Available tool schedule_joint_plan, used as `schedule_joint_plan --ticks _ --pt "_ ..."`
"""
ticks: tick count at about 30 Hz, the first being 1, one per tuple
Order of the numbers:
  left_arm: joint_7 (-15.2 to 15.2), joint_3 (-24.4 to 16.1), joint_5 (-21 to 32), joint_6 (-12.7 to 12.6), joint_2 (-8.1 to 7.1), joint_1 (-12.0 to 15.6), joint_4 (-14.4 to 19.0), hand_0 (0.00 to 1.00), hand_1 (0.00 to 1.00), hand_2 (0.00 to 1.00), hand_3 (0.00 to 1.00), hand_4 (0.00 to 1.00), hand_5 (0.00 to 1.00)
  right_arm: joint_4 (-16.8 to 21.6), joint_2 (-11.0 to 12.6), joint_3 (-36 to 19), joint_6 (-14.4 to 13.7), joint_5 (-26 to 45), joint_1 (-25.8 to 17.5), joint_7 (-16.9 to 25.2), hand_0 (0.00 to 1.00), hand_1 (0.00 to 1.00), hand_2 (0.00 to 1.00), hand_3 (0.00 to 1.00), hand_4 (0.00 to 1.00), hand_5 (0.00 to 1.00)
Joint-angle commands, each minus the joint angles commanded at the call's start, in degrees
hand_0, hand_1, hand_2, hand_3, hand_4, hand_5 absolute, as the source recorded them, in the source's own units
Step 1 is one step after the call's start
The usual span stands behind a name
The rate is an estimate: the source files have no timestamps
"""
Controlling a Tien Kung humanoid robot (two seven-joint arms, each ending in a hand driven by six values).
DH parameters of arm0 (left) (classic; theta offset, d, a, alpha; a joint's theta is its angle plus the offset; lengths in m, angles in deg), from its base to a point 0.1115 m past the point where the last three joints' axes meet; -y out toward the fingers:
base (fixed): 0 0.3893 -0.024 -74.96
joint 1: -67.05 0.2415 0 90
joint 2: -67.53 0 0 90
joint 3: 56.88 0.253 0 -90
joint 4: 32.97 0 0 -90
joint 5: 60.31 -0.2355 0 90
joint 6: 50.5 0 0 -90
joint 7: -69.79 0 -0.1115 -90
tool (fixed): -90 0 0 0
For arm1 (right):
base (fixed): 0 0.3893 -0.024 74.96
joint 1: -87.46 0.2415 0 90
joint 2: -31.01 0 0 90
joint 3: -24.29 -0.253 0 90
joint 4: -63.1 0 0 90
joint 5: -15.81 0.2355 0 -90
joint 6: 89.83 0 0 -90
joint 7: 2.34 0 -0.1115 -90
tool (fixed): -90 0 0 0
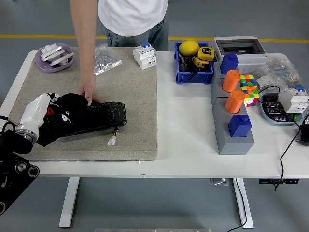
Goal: Pick the rag up,wipe the panel,place it on the desk
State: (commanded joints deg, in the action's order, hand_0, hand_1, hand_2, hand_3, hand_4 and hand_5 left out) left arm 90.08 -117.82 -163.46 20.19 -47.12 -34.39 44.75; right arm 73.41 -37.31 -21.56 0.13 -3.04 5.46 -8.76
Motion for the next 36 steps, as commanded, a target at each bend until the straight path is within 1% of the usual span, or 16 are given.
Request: schedule_joint_plan --ticks 8,13,17,21,27,32,36 --pt "-0.06 -2.94 -0.54 -0.85 -0.74 2.06 0.33 0.201 0.134 0.494 0.45 0.149 0.002 0.0 0.02 0.1 0.02 0.12 -0.08 0.0 0.716 0.267 0.63 0.632 0.998 0.595" --pt "-0.17 -5.4 -0.18 -0.97 -0.74 3.04 0.11 0.201 0.135 0.494 0.452 0.151 0.002 0.0 0.0 0.0 -0.01 0.0 0.0 0.02 0.716 0.267 0.63 0.632 0.998 0.595" --pt "-0.49 -5.66 0.46 -1.16 -0.91 3.31 0.14 0.201 0.135 0.494 0.452 0.151 0.002 0.0 0.02 -0.06 -0.02 -0.01 -0.04 -0.02 0.716 0.267 0.63 0.632 0.998 0.595" --pt "-1.0 -4.86 1.48 -1.2 -0.85 3.12 0.3 0.2 0.136 0.494 0.453 0.153 0.002 0.0 -0.01 -0.11 -0.03 -0.1 0.05 -0.05 0.716 0.267 0.63 0.632 0.998 0.595" --pt "-1.48 -2.75 2.95 -1.55 0.18 1.99 0.17 0.199 0.136 0.491 0.451 0.151 0.002 0.0 -0.09 -0.16 -0.04 -0.11 0.16 -0.09 0.715 0.267 0.63 0.633 0.998 0.595" --pt "-1.61 0.58 3.8 -1.65 1.38 0.06 0.0 0.199 0.137 0.491 0.452 0.152 0.002 0.0 0.01 0.05 -0.02 -0.1 0.3 -0.21 0.715 0.267 0.63 0.632 0.998 0.596" --pt "-1.63 4.27 4.97 -1.69 2.37 -1.97 -0.42 0.199 0.137 0.491 0.452 0.152 0.002 0.0 0.03 0.45 -0.01 0.18 0.39 -0.15 0.715 0.267 0.63 0.632 0.998 0.596"
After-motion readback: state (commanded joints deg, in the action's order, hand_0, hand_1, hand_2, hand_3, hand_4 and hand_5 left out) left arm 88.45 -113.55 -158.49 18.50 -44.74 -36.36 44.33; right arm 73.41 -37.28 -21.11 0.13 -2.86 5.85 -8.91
